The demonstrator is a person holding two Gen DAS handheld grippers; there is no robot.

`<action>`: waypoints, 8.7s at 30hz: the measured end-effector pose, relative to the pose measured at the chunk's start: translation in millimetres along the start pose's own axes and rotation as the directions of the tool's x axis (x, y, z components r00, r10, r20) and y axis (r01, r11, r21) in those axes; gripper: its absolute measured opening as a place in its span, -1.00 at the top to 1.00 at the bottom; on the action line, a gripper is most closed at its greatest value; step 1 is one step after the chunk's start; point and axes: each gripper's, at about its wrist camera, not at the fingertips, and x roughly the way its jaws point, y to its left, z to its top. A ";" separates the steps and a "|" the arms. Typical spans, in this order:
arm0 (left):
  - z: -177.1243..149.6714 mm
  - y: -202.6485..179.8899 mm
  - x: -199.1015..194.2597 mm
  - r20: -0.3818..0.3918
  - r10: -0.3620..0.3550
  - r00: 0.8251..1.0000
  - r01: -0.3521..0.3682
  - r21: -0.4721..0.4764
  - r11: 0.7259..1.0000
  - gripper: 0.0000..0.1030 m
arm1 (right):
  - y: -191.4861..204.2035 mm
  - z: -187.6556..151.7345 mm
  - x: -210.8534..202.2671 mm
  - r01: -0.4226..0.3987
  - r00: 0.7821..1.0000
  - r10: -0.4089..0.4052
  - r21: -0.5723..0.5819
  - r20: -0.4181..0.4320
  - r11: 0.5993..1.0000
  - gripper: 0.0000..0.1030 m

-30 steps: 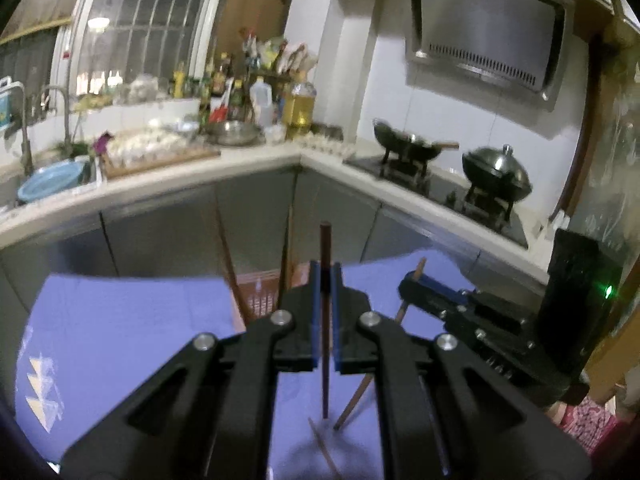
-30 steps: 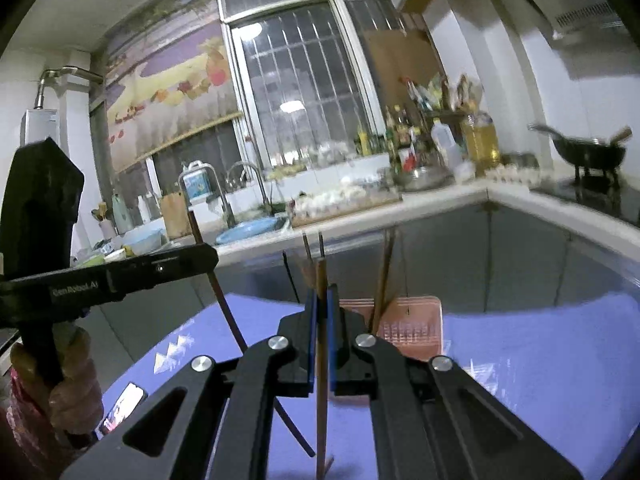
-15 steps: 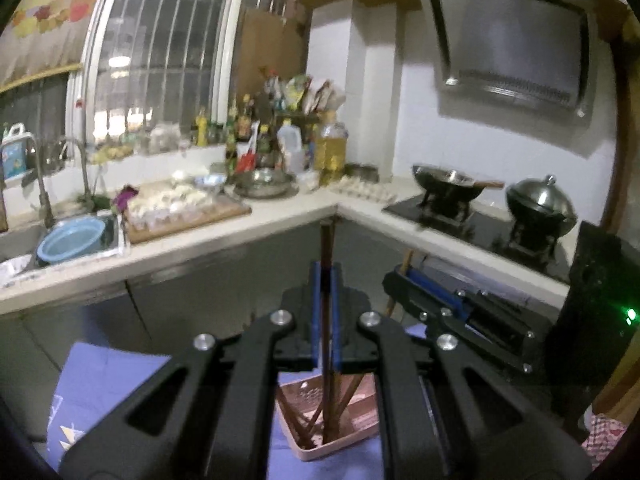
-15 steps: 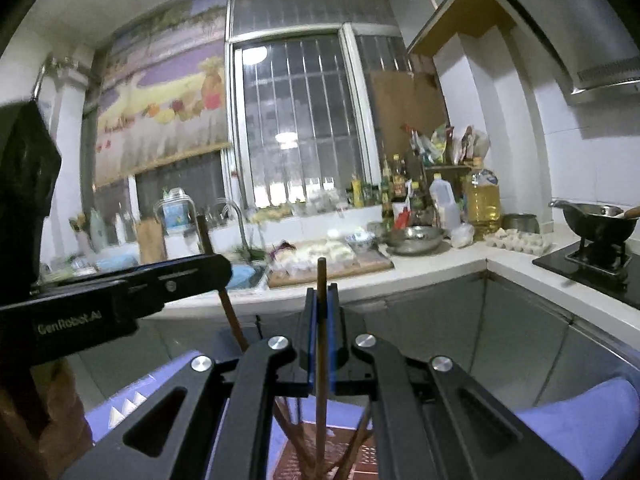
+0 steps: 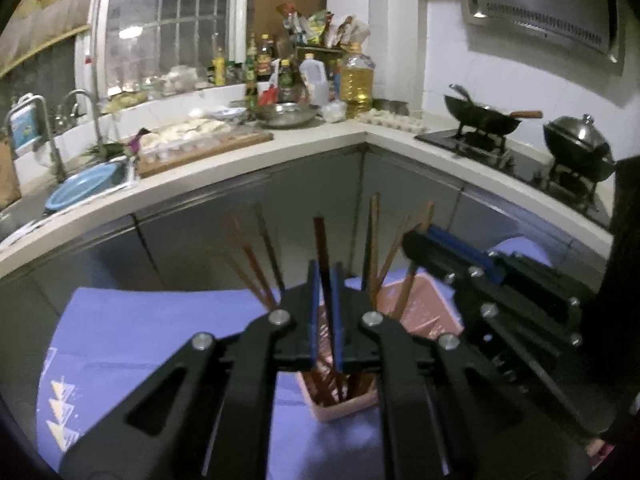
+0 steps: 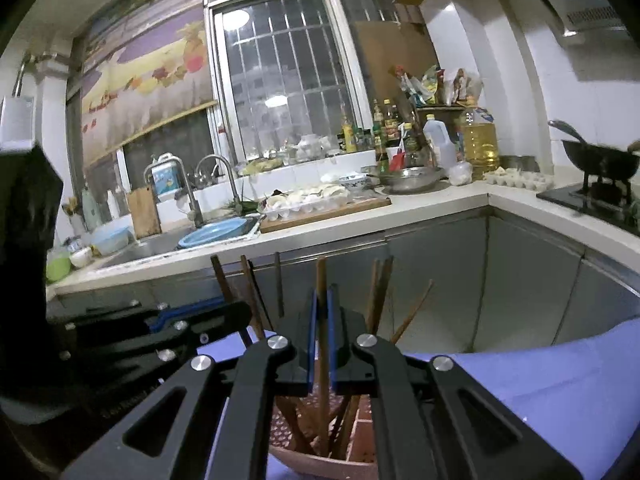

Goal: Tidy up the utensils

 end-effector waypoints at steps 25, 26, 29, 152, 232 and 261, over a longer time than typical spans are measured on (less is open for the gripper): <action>-69.4 14.9 -105.2 0.105 0.188 0.977 -0.185 -0.040 0.982 0.09 | 31.1 -65.4 -141.6 0.011 0.995 -0.023 0.124 0.099 0.992 0.27; -72.5 16.5 -105.8 0.100 0.191 0.976 -0.187 -0.043 0.981 0.09 | 31.1 -72.5 -143.0 0.013 0.996 -0.024 0.133 0.082 0.991 0.27; -84.0 21.5 -105.6 0.079 0.197 0.977 -0.194 -0.055 0.980 0.09 | 31.3 -97.4 -140.2 0.026 1.000 -0.025 0.149 -0.012 0.988 0.27; -180.8 -59.9 -250.9 0.129 0.209 0.969 -0.208 -0.018 0.978 -0.88 | 66.5 -151.2 -282.8 0.071 0.995 -0.056 0.192 -0.080 0.979 -0.38; -196.5 -20.2 -152.7 -0.144 0.248 0.958 -0.259 -0.062 0.964 -0.88 | 37.7 -162.6 -194.8 0.033 0.971 0.029 0.256 -0.236 0.966 -0.44; -187.9 -7.7 -176.1 -0.075 0.313 0.947 -0.319 -0.086 0.944 -0.88 | 48.6 -145.9 -204.7 0.008 0.982 0.036 0.233 -0.183 0.973 -0.44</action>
